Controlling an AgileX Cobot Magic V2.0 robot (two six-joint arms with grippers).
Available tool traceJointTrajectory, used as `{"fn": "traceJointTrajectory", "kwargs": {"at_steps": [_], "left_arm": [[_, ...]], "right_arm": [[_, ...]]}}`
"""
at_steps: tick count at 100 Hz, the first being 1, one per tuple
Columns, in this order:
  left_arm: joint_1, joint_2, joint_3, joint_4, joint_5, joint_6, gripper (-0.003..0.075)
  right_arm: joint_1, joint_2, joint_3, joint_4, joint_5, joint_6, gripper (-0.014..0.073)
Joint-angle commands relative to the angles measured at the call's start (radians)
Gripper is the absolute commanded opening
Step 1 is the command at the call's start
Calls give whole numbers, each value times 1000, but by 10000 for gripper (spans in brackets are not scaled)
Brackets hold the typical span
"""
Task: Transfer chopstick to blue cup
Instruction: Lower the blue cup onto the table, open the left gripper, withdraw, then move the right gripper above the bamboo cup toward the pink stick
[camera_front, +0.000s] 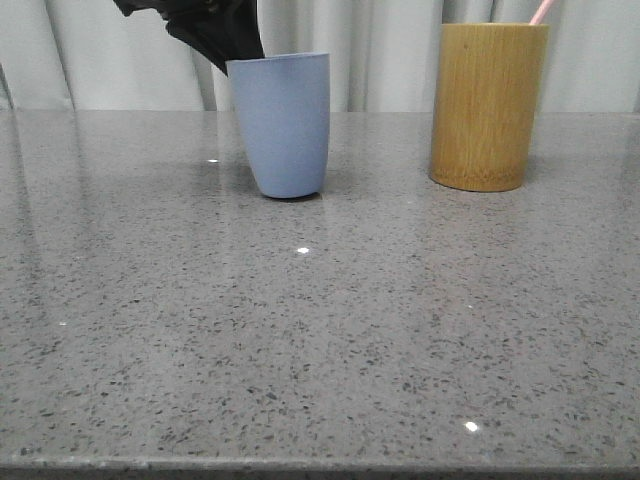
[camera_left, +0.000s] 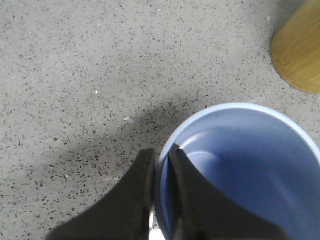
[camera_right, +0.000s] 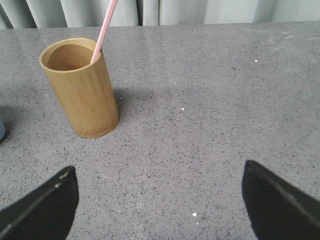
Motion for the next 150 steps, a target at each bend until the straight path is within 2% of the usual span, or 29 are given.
{"fn": "traceJointTrajectory", "kwargs": {"at_steps": [1,14,26,33,45,52,57,88,115,131,150], "left_arm": [[-9,-40,-30,-7,-34,4,-18],[-9,-40,-30,-7,-28,4,-11],[-9,-40,-30,-15,-5,4,78],[-9,-42,-30,-15,-1,4,180],[-9,-44,-30,-15,-1,4,416],[-9,-44,-33,-15,-1,4,515],[-9,-44,-39,-15,2,4,552],[-7,-108,-105,-12,54,-42,557],[74,-245,-82,-10,4,-82,557],[148,-355,26,16,-6,-82,557],[259,-527,242,44,-67,-82,557]], "right_arm": [[-4,10,-35,-3,-88,-6,654],[-4,10,-35,-3,-88,-6,654],[-4,10,-35,-3,-88,-6,654],[-4,10,-35,-3,-88,-6,654],[-4,10,-35,-3,-88,-6,654],[-4,10,-35,-3,-88,-6,654],[-4,10,-35,-3,-88,-6,654],[-4,10,-35,-3,-87,-6,654],[-4,10,-35,-3,-86,-6,654],[-4,10,-35,-3,-86,-6,654],[-4,10,-35,-3,-85,-6,654]]}}
